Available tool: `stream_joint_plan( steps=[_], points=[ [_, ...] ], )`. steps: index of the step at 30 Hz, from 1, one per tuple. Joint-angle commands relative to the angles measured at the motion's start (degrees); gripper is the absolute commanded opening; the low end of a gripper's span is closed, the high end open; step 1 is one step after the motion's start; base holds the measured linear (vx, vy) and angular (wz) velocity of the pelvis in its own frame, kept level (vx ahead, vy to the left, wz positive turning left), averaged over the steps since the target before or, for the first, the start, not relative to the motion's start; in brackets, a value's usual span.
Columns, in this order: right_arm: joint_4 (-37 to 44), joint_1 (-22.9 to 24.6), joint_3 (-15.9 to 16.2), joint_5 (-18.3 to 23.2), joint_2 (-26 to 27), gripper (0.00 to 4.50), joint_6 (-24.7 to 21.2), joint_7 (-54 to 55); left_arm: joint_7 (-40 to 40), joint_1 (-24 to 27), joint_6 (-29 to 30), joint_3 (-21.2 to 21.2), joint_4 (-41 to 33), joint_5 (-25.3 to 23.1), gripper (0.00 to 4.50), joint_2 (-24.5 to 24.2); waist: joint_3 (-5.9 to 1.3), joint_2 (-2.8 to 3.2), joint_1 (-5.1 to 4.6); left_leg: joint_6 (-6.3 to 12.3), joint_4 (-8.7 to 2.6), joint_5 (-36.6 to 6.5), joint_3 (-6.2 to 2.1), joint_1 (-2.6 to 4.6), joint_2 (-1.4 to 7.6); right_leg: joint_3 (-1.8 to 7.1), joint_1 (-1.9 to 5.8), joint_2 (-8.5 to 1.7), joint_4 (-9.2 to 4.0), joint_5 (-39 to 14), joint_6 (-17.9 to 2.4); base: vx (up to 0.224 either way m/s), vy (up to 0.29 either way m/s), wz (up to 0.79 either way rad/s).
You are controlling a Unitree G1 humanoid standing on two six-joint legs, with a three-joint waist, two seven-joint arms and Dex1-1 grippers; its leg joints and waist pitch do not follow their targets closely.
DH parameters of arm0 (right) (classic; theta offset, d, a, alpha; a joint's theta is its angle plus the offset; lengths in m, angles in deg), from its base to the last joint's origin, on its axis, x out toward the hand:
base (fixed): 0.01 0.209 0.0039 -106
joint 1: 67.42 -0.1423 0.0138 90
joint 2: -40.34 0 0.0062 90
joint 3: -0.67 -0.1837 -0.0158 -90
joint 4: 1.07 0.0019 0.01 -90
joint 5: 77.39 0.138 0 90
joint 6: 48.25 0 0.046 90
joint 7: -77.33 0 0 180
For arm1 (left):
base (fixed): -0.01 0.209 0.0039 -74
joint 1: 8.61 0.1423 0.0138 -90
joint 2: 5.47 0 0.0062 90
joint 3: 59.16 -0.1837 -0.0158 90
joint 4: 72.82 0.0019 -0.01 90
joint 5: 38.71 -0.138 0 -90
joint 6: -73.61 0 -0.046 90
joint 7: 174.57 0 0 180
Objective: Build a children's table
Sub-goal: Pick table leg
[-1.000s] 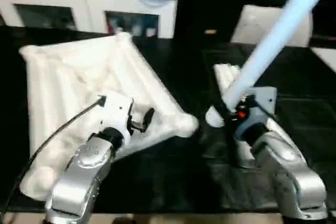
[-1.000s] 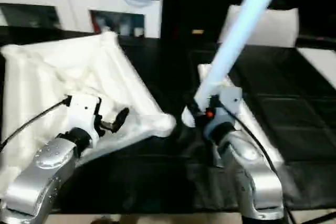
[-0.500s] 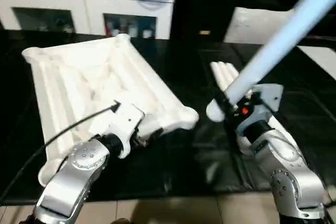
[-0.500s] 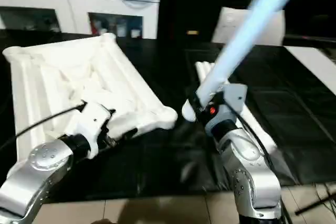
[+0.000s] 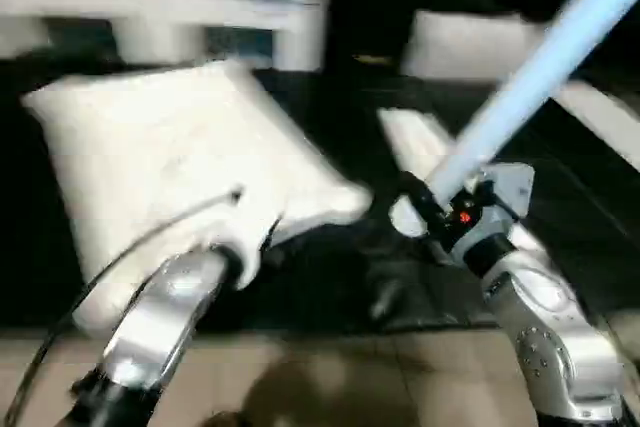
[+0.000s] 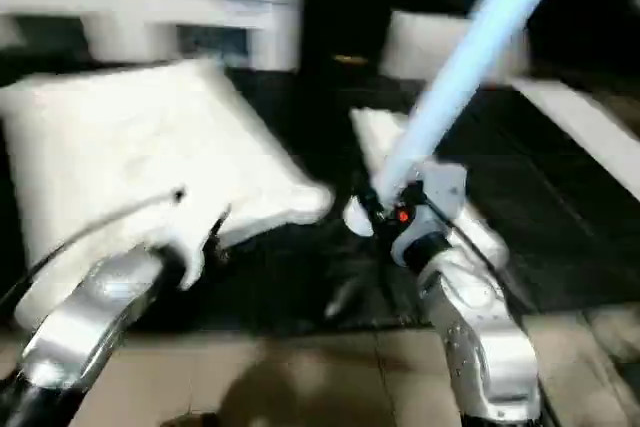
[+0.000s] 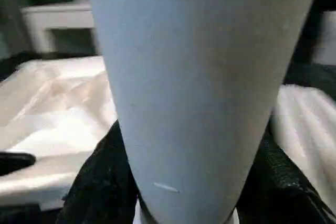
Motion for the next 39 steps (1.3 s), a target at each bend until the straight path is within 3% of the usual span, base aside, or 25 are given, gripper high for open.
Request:
stream_joint_plan(
  steps=[1,2,4,6,9,10,11,12,13,14,15,16,17,18,19,20,23,24,25,26,27,30,35,37,39],
  points=[
    [0.6,0.5,-0.9,0.3,-0.2,1.96,-0.5,0.4,-0.9,-2.1,-1.1,1.2,1.5,0.1,3.34,0.5,-2.62,-0.23,-1.19,-4.91,-5.64,-11.5,-0.94,2.87,1.94,1.63,0.51,-2.49,-9.04,-30.7,-7.0,0.178,0.018,-0.04],
    [1.0,0.6,-1.0,0.5,-0.2,1.96,-1.0,0.5,-1.5,-2.3,-1.9,2.3,1.2,0.8,3.31,1.2,-2.31,1.42,-1.57,-6.25,-8.48,-22.7,-1.05,3.87,2.66,0.61,-0.75,0.87,-7.32,-21.7,-6.6,-0.090,0.019,0.22],
    [1.7,0.8,-0.8,-0.6,-0.5,1.96,-1.3,1.4,-3.0,-1.9,-3.8,4.0,0.0,1.8,3.31,2.4,-2.02,2.65,-3.32,-4.76,-12.33,-38.7,-1.13,3.23,3.75,-0.43,1.28,1.61,-7.36,-7.0,-7.5,-0.174,-0.035,0.24],
    [2.4,1.3,-1.2,-0.6,-0.1,1.96,-2.1,2.6,-5.5,-0.6,-1.7,7.2,-2.6,4.0,3.31,4.8,-1.64,2.39,-3.69,-3.87,-13.32,-40.1,-0.94,2.17,3.55,-0.94,2.75,0.59,-8.03,-9.5,-6.4,-0.084,0.040,-0.08],
    [4.1,2.2,-0.9,-0.6,0.0,1.96,-3.7,3.4,-10.1,3.5,-2.4,11.0,-6.9,4.8,3.31,8.1,-0.65,1.39,-4.66,-3.09,-13.61,-42.6,0.70,3.13,2.95,-3.48,2.71,0.69,-11.63,-27.1,-2.3,-0.067,0.001,-0.06],
    [4.6,2.5,-0.5,-0.9,0.0,1.96,-4.0,3.9,-11.5,6.3,-1.8,11.8,-9.6,4.8,3.31,9.3,-0.77,2.30,-4.07,-2.91,-18.02,-45.5,1.50,-0.95,4.25,-4.90,7.41,1.51,-4.95,-20.6,-2.2,-0.058,-0.034,-0.04],
    [4.6,2.6,-0.3,-1.0,0.0,1.96,-4.1,3.9,-11.7,7.0,-1.8,11.8,-10.2,4.6,3.31,9.5,-1.11,3.23,-1.24,-3.24,-19.86,-48.1,3.04,-4.53,4.87,-4.50,9.92,1.69,2.22,-9.0,-2.8,-0.112,-0.065,0.09],
    [4.6,2.6,-0.1,-1.2,0.0,1.96,-4.4,3.7,-12.1,8.0,-1.9,11.7,-11.2,4.3,3.31,9.8,-0.86,1.34,1.55,-0.51,-19.65,-42.4,6.51,-4.10,5.00,-1.38,7.96,2.02,3.59,-8.8,-1.6,-0.075,-0.180,0.21],
    [4.6,2.6,0.2,-1.7,-0.2,1.96,-4.3,3.8,-12.4,8.7,-2.0,11.5,-11.9,4.1,3.31,9.9,-1.47,-1.95,-0.30,-0.39,-14.59,-32.4,6.04,-0.37,4.09,2.47,4.85,0.50,-0.12,-25.9,1.7,-0.075,-0.180,0.21],
    [4.6,2.4,0.2,-1.9,-0.1,1.96,-4.4,4.1,-12.8,9.2,-2.1,11.4,-12.7,4.0,3.31,10.2,-0.36,-3.80,-1.28,-0.76,2.66,-5.8,3.31,6.19,0.48,5.33,-7.84,-3.20,-16.29,-71.5,5.7,0.007,-0.231,0.16],
    [4.3,2.1,-0.1,-1.6,0.3,1.96,-4.6,4.6,-13.7,9.6,-2.3,11.5,-13.6,3.7,3.31,10.7,-1.26,-2.05,-1.14,2.21,1.46,1.5,-1.16,-1.10,0.21,5.31,0.43,-8.98,-13.77,-62.9,-0.8,-0.017,-0.108,0.29],
    [4.0,1.8,0.0,-1.7,0.3,1.96,-4.6,5.0,-14.3,9.7,-1.5,11.3,-14.4,2.9,3.31,10.6,-1.08,-1.65,-1.44,-0.29,-0.45,-4.1,-1.72,1.16,0.97,-0.63,0.97,-7.89,-11.28,-49.2,-7.9,-0.017,-0.108,0.29],
    [4.0,1.8,0.0,-1.7,0.3,1.96,-4.6,5.0,-14.3,9.7,-1.5,11.3,-14.4,2.9,3.31,10.6,-1.50,-0.25,-1.49,-0.82,-3.75,-9.9,-2.05,1.14,2.15,-3.46,2.75,-5.29,-9.26,-36.3,-11.6,-0.020,-0.030,0.60],
    [3.8,1.6,-0.5,-0.9,0.8,1.96,-4.7,5.2,-14.6,9.7,-1.1,11.1,-14.5,2.3,3.31,10.5,-1.45,1.54,-3.22,-1.41,-10.41,-29.6,-6.79,-0.50,5.25,-5.98,3.47,0.56,-4.79,-23.5,-12.3,-0.021,-0.049,0.62],
    [3.7,1.6,-0.7,-0.7,1.1,1.96,-4.7,5.3,-14.6,9.7,-1.1,11.1,-14.6,2.3,3.31,10.5,-2.12,3.60,-4.19,-4.57,-12.12,-34.6,-8.05,3.30,10.80,-3.68,1.58,1.12,-2.03,-13.4,-10.1,-0.021,-0.049,0.62],
    [3.7,1.4,-1.0,-0.4,1.2,1.96,-4.9,5.5,-14.8,9.7,-0.9,11.1,-14.7,2.1,3.31,10.5,-1.30,3.44,-3.90,-5.00,-15.27,-35.2,-8.21,1.82,12.63,-3.71,1.35,1.89,2.09,-1.1,-9.1,-0.035,-0.076,0.30],
    [4.1,1.3,-0.8,-1.1,0.3,1.96,-5.7,5.3,-14.9,9.8,-0.3,10.3,-15.4,1.2,3.31,9.9,-1.61,1.79,-3.32,2.98,-14.92,-33.6,-4.30,1.40,8.81,-1.12,2.74,0.71,-0.16,0.2,-6.1,-0.021,-0.123,0.09],
    [4.3,1.4,-1.0,-1.0,0.3,1.96,-6.9,5.7,-15.1,10.0,-0.6,10.4,-15.8,1.4,3.31,10.3,-1.62,-1.15,-2.53,1.55,-9.74,-24.8,-0.78,-1.02,2.89,1.82,3.08,-2.75,-8.07,-14.8,-5.2,-0.068,-0.158,-0.14],
    [4.6,1.5,-1.2,-0.9,0.3,1.96,-7.2,5.8,-15.3,10.0,-0.5,10.2,-16.1,1.1,3.31,10.2,-1.51,-1.54,-1.02,0.46,-5.43,-17.2,1.11,-0.39,0.59,2.13,1.70,-4.92,-10.89,-31.7,-1.5,-0.068,-0.158,-0.14],
    [4.9,1.8,-1.4,-0.7,0.5,1.96,-7.3,5.8,-15.4,10.1,-0.8,10.2,-16.4,1.1,3.31,10.3,-2.42,-3.32,-0.40,0.22,-3.86,-3.8,1.33,-1.90,1.03,4.36,2.25,-5.24,-11.72,-43.8,6.2,-0.060,-0.142,-0.13],
    [5.2,2.1,-1.4,-1.2,0.5,1.96,-7.0,6.0,-15.5,10.1,-1.0,10.2,-16.8,1.0,3.31,10.3,-3.32,-2.55,0.29,-0.65,-6.09,0.1,1.48,-2.28,1.92,4.33,2.81,-3.83,-10.08,-36.3,8.2,0.010,-0.128,-0.07],
    [5.6,2.5,-1.3,-1.8,0.6,1.96,-6.7,6.3,-15.9,10.1,-1.2,10.2,-17.3,0.1,3.31,9.8,-3.38,-0.79,-0.74,-3.13,-8.69,0.4,2.06,-1.97,2.49,0.97,2.76,-0.19,-7.89,-8.3,4.0,0.007,-0.070,-0.05],
    [5.9,2.9,-0.3,-2.5,0.3,1.96,-5.4,6.7,-14.7,9.6,-3.6,10.7,-17.4,0.2,3.31,9.4,-3.71,0.55,-1.93,-4.84,-9.93,-2.9,1.67,-0.87,3.86,0.67,3.61,0.86,-6.59,5.9,-5.2,0.009,0.011,-0.01],
    [6.4,3.0,0.7,-2.8,0.2,1.96,-5.4,6.1,-14.8,8.9,-3.3,11.3,-17.3,0.4,3.31,9.3,-3.34,1.00,-2.07,-4.74,-10.53,-8.7,1.74,0.19,4.30,0.47,3.70,0.78,-7.00,3.2,-7.0,0.032,0.059,-0.04],
    [6.4,2.9,1.2,-3.3,0.3,1.96,-5.3,5.9,-14.9,8.6,-3.1,11.6,-17.3,0.7,3.31,9.0,-2.51,1.20,-2.39,-3.52,-11.18,-22.3,2.16,2.23,4.37,0.06,3.81,1.09,-9.06,-14.9,-8.3,0.000,0.000,0.00]
  ],
)
